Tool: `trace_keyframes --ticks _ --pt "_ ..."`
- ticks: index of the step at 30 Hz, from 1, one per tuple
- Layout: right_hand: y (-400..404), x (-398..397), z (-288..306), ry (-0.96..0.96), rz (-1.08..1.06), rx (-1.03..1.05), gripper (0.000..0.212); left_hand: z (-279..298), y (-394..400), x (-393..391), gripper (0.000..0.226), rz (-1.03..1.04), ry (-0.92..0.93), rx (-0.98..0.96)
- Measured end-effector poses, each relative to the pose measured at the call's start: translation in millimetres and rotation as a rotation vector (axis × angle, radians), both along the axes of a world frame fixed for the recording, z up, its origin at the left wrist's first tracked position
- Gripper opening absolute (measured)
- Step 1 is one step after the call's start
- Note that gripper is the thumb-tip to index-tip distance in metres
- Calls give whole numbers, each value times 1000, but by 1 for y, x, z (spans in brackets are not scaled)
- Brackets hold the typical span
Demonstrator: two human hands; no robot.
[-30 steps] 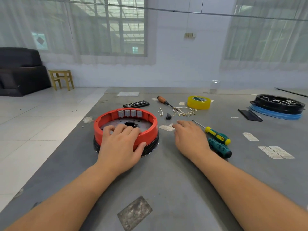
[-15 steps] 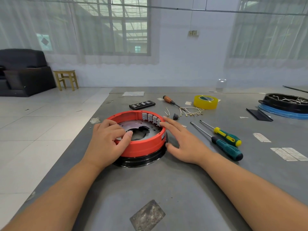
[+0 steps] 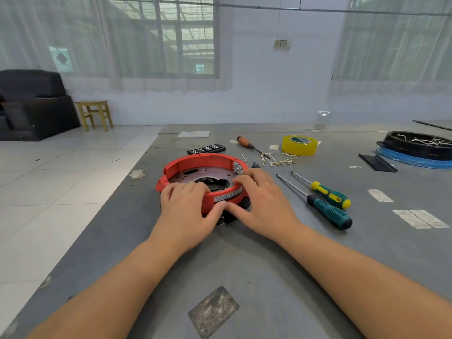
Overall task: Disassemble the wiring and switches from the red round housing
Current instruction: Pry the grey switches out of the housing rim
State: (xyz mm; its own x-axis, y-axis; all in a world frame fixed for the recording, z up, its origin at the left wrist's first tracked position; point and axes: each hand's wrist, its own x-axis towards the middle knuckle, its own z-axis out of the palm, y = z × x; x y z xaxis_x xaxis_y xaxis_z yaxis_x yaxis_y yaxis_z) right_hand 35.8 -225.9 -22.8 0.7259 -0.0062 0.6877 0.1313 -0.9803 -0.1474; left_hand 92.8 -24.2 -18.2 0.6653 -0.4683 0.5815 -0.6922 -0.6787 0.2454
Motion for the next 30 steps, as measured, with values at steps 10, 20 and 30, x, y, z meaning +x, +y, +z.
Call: trace_keyframes --ticks 10,20,30 --pt "-23 -2 4 250 146 86 83 5 40 38 56 -72 120 -268" --pt "9 -4 0 166 30 14 81 -3 20 19 51 -166 78 -123" --pt "-63 -29 16 388 -630 -177 29 -5 28 30 29 -20 122 -128"
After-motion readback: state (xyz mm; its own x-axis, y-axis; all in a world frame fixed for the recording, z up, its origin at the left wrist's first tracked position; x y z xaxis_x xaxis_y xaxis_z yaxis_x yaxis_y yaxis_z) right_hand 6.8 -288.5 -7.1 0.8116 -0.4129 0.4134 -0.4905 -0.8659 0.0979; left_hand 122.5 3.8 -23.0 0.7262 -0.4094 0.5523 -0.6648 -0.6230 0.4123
